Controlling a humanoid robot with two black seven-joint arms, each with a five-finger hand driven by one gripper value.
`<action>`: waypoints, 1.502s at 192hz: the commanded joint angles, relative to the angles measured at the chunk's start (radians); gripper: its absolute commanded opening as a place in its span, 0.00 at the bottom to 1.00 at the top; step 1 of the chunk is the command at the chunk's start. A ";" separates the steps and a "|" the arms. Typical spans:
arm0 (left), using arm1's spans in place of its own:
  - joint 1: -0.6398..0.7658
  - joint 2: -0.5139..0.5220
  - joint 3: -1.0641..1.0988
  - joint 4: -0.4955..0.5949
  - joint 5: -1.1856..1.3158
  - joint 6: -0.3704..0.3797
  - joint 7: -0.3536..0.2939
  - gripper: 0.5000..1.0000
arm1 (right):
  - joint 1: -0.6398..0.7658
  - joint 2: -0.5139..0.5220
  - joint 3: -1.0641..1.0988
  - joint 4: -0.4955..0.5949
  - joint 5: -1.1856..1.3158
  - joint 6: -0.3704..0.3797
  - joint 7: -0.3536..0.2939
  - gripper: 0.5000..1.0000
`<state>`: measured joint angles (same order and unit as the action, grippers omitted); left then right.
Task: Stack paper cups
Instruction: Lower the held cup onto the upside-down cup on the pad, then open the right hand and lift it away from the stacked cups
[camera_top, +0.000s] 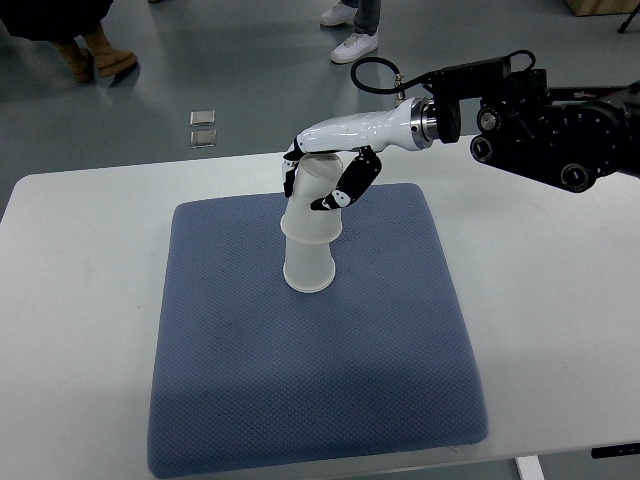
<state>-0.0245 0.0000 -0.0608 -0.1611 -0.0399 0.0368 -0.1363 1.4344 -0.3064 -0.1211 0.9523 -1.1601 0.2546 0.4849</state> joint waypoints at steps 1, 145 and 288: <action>0.000 0.000 0.001 0.000 0.000 0.000 0.000 1.00 | -0.009 0.010 0.000 -0.004 -0.003 -0.003 0.000 0.00; 0.000 0.000 -0.001 0.000 0.000 0.000 0.000 1.00 | -0.052 0.036 0.000 -0.021 -0.009 -0.041 -0.002 0.51; 0.000 0.000 -0.001 0.000 0.000 0.000 0.000 1.00 | -0.032 0.012 0.113 -0.029 0.000 -0.015 -0.011 0.79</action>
<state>-0.0246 0.0000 -0.0609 -0.1611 -0.0399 0.0368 -0.1363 1.4002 -0.2885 -0.0703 0.9347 -1.1627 0.2224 0.4792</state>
